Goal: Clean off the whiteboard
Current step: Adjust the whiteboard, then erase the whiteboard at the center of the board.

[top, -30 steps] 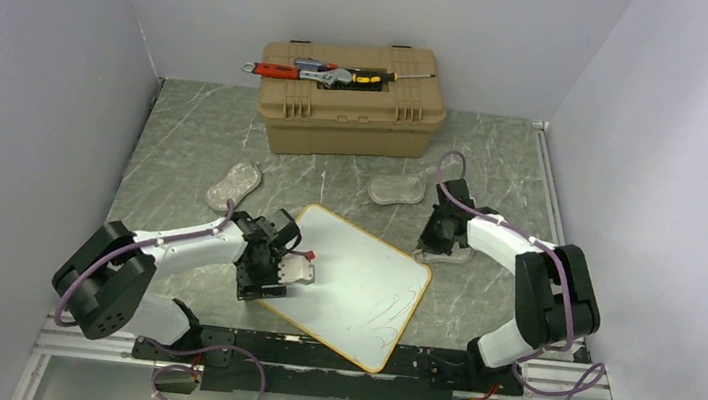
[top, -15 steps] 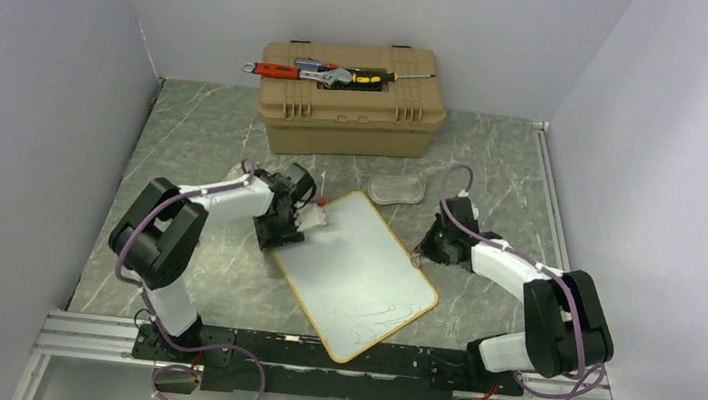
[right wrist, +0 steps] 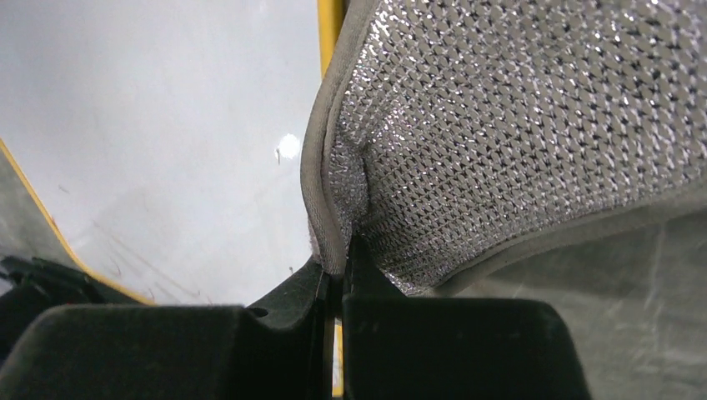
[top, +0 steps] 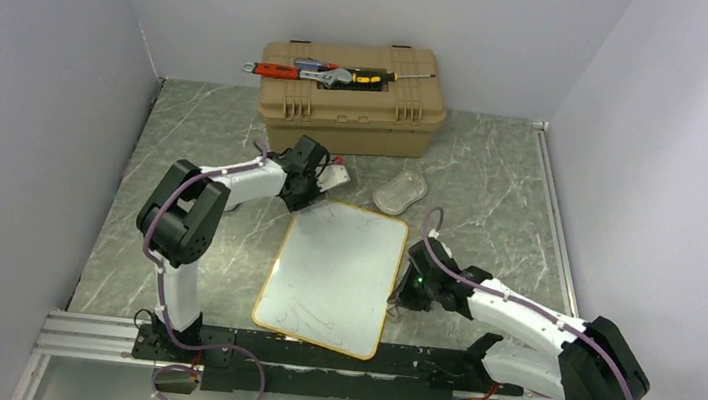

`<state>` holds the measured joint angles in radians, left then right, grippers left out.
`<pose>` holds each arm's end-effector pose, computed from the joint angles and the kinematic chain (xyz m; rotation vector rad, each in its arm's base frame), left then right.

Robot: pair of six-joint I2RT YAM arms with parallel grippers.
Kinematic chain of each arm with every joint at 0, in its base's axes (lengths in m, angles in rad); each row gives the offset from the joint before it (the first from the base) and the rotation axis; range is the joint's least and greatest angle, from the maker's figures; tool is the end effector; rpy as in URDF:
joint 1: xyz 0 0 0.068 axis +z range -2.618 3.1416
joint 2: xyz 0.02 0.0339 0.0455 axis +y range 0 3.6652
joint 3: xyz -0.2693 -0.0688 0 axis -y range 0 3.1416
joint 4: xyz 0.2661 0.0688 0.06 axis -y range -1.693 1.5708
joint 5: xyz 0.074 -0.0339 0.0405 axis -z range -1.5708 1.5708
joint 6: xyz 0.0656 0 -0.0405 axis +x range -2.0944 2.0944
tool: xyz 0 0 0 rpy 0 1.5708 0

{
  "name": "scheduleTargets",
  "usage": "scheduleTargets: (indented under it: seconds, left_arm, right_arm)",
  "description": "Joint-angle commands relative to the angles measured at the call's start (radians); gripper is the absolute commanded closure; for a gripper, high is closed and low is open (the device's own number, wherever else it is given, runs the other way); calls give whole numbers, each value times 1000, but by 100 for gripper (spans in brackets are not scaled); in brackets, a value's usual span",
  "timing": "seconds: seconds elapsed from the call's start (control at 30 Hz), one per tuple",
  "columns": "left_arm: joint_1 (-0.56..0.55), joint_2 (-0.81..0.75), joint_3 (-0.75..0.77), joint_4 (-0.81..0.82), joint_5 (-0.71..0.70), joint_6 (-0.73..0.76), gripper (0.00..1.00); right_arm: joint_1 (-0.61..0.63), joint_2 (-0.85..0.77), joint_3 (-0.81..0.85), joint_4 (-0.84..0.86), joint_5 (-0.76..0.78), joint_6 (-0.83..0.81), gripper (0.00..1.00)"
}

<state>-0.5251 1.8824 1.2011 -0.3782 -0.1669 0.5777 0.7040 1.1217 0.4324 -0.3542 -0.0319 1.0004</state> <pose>0.3645 -0.1986 0.1279 1.3265 2.2663 0.2376 0.1639 0.1419 0.1125 0.3955 2.7295 0.5894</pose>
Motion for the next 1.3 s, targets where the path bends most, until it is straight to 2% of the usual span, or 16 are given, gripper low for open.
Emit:
scheduleTargets:
  seconds: [0.0,0.07,0.17,0.33,0.5,0.57,0.67,0.73,0.8,0.93,1.03,1.13,1.27]
  left_arm:
    - [-12,78,17,-49,185,-80,39]
    - [0,57,32,-99,211,-82,39]
    - [50,16,78,-205,286,-83,38]
    - [149,-104,188,-399,344,-52,32]
    - [151,-293,222,-419,220,70,19]
    - [153,-354,256,-439,196,56,2]
    - [174,-426,103,-282,111,-37,1]
    - [174,-416,53,-304,162,-28,1]
    - [174,-373,56,-360,240,-90,6]
    - [174,-279,41,-393,463,-152,28]
    - [174,-183,40,-389,535,-186,41]
    - [174,-93,42,-379,556,-196,47]
    - [174,-10,54,-388,608,-182,47]
  right_arm:
    - [77,-42,-24,-76,-104,122,100]
    - [124,-13,10,-53,-127,127,100]
    - [132,46,72,-15,-181,86,100]
    - [53,124,242,-116,-182,-31,100]
    - [-89,107,350,-245,-187,-147,100]
    - [-138,92,359,-245,-208,-182,100]
    - [-196,102,348,-200,-254,-214,100]
    - [-232,113,325,-133,-302,-214,100]
    - [-267,133,299,-61,-341,-208,100]
    - [-343,208,260,117,-427,-181,100]
    - [-384,298,263,234,-448,-165,100]
    - [-406,391,251,397,-509,-116,100]
    - [-412,482,229,521,-496,-72,100]
